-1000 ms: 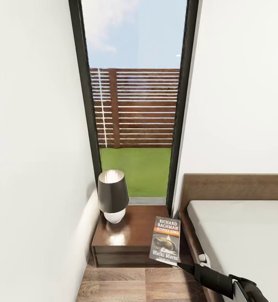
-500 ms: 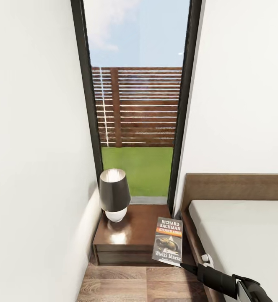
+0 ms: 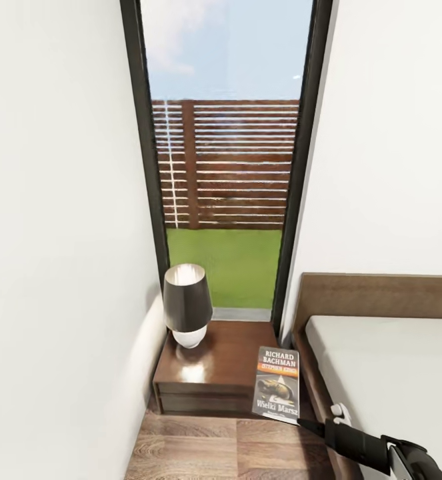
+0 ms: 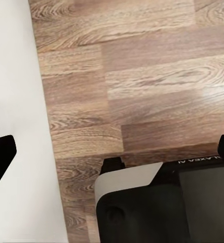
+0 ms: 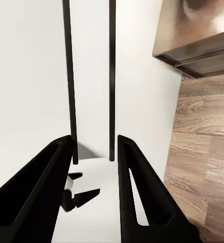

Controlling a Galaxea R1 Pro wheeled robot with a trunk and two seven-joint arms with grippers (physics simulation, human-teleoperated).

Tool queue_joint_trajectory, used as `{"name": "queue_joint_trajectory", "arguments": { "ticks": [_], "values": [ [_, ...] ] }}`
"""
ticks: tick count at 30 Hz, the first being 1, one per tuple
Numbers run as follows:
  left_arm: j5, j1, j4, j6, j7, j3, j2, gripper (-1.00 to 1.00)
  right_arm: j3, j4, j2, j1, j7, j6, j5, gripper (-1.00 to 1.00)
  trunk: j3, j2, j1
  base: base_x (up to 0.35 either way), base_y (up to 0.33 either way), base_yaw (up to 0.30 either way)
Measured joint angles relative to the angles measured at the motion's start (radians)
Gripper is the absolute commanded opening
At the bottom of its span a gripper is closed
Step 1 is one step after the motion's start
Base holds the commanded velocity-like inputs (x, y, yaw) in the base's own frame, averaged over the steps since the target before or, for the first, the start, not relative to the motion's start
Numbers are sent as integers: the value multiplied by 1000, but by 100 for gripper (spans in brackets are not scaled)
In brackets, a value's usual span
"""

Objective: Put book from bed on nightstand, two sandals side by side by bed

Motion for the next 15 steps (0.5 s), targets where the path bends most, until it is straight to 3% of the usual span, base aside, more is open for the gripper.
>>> {"name": "queue_joint_trajectory", "arguments": {
  "ticks": [15],
  "values": [
    [0, 0, -1, 0, -4, 0, -2, 100, 0, -5, -13, -35, -2, 56, 2, -100, -23, 1, 0, 0, 0, 79]
  ]
}}
